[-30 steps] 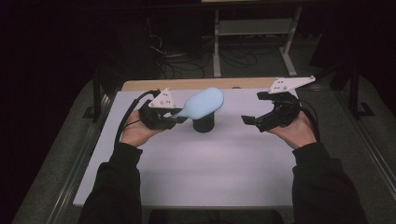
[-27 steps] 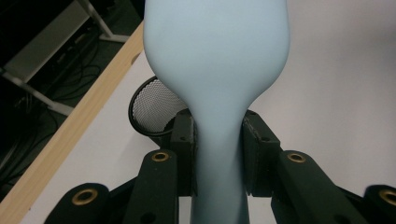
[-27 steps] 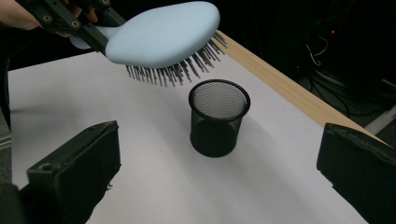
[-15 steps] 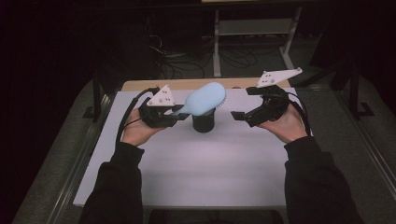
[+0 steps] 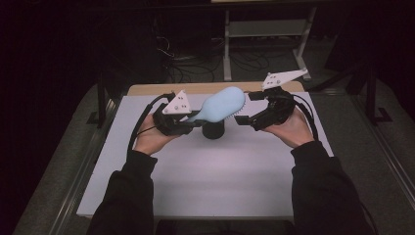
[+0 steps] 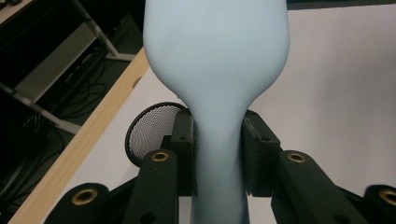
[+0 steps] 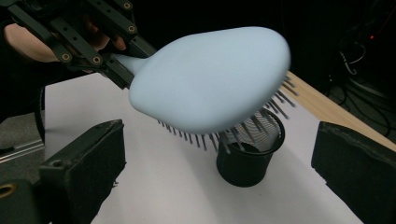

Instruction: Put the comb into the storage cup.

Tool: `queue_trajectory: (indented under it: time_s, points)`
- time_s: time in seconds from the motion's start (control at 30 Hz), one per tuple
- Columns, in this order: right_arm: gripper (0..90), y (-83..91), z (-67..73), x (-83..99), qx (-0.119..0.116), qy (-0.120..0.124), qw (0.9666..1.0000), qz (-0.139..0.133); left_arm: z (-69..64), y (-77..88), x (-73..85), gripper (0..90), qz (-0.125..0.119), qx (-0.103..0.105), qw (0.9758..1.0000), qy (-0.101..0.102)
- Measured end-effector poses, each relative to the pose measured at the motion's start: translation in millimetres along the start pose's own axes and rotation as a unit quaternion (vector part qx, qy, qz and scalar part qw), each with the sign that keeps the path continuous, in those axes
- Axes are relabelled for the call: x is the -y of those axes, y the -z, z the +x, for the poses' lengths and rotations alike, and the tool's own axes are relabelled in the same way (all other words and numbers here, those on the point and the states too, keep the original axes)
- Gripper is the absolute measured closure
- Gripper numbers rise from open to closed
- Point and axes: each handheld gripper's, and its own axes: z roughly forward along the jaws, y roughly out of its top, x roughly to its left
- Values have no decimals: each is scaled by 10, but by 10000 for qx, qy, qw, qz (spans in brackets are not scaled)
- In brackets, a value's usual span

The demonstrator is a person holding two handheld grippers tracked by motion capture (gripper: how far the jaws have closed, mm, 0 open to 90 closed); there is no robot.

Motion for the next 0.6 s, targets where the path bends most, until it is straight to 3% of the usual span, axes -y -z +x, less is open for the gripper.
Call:
queue_trajectory:
  time_s: [0.4,0.6]
  points:
    - [34,-129,27,-39,-178,-66,9996,188,-62,-89,-101,700,-81,17,9999,-69]
    - [34,-121,15,-66,-280,-220,9993,60,-61,-143,-99,701,2,53,10000,-31]
